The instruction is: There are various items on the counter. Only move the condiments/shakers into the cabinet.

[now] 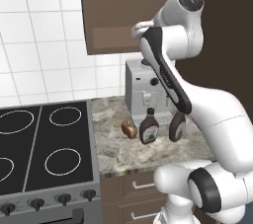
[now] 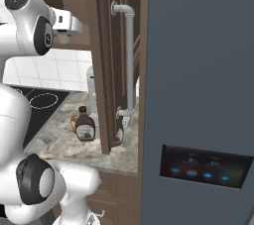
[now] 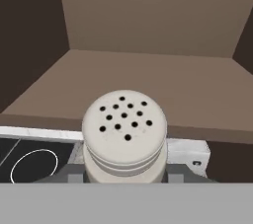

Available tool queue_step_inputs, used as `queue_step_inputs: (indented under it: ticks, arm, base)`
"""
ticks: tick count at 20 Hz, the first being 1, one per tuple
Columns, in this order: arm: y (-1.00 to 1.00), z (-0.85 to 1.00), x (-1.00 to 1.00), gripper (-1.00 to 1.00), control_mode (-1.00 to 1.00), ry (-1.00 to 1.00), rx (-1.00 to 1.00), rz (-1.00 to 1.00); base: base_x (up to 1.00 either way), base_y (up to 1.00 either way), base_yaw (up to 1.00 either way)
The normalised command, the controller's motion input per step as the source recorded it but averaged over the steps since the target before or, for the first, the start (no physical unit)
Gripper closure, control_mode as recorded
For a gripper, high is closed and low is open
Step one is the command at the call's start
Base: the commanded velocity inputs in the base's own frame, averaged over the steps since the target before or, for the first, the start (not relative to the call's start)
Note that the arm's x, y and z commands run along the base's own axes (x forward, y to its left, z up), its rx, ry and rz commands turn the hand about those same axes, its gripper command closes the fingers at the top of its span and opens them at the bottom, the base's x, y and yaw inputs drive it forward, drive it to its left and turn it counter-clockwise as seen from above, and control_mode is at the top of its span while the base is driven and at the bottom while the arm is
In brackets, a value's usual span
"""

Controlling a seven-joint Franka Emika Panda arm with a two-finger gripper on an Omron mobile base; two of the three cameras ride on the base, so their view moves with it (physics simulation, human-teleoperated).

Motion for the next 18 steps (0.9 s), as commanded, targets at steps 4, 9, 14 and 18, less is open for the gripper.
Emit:
queue_step_inputs:
  ticks: [4,9,14,18]
  arm:
    - [-0.03,-0.11,0.48,1.00,-1.00,0.00,0.00,0.00]
    - [-0.02,-0.16,0.47,1.00,-1.00,0.00,0.00,0.00]
    - [-0.08,-0.09,0.37,1.00,-1.00,0.00,0.00,0.00]
    - [-0.08,-0.06,0.42,1.00,-1.00,0.00,0.00,0.00]
  base:
    - [0.00,0.00,0.00]
    - [0.00,0.00,0.00]
    - [0.00,0.00,0.00]
    - [0.00,0.00,0.00]
